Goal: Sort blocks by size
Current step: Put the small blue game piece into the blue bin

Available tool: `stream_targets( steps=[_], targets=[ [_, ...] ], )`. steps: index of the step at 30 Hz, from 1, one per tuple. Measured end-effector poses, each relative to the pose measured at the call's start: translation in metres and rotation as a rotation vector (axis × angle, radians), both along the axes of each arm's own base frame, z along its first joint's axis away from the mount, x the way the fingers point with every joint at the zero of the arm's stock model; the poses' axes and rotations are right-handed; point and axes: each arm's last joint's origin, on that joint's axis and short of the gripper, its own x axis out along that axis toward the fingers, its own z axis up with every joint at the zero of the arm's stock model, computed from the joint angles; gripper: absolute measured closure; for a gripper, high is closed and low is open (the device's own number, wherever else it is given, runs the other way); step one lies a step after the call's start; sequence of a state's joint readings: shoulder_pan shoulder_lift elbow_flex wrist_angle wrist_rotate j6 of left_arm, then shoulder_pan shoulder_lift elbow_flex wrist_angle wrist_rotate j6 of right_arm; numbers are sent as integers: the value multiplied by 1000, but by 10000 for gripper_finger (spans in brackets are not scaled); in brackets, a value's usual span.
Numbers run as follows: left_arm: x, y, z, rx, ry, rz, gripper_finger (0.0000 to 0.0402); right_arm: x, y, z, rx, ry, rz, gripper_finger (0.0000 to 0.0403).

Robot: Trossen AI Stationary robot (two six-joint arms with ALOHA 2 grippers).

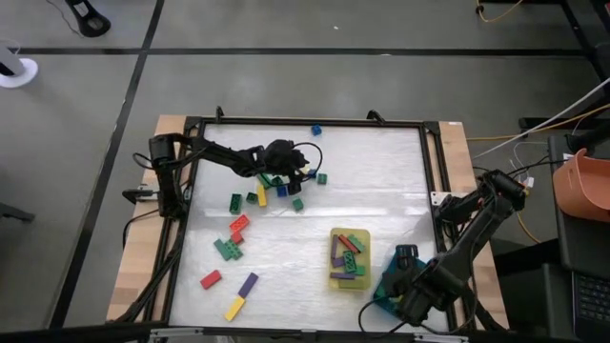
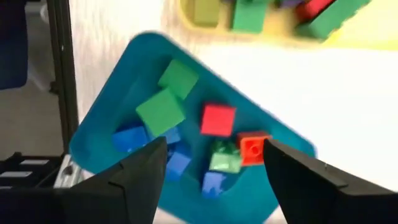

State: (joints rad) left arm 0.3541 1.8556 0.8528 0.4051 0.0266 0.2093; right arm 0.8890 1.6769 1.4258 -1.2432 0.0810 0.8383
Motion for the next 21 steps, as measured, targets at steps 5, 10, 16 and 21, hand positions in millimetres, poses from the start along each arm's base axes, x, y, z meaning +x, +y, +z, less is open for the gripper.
stream_targets(
  steps=[5,10,16,21],
  targets=[
    [0,5,-5,-19,-10,-22,188,-4,-8,13,-24,-80,29,137],
    [2,6,-9,-7,-24,-34,188,-5,-13,20,-55,-134,59,137],
    [2,13,-11,-16,-34,-18,188,-3,-15,20,-72,-145,94,137],
    [0,15,-12,-61,-34,-30,188,-1,-18,21,-100,-164,136,137]
  ],
)
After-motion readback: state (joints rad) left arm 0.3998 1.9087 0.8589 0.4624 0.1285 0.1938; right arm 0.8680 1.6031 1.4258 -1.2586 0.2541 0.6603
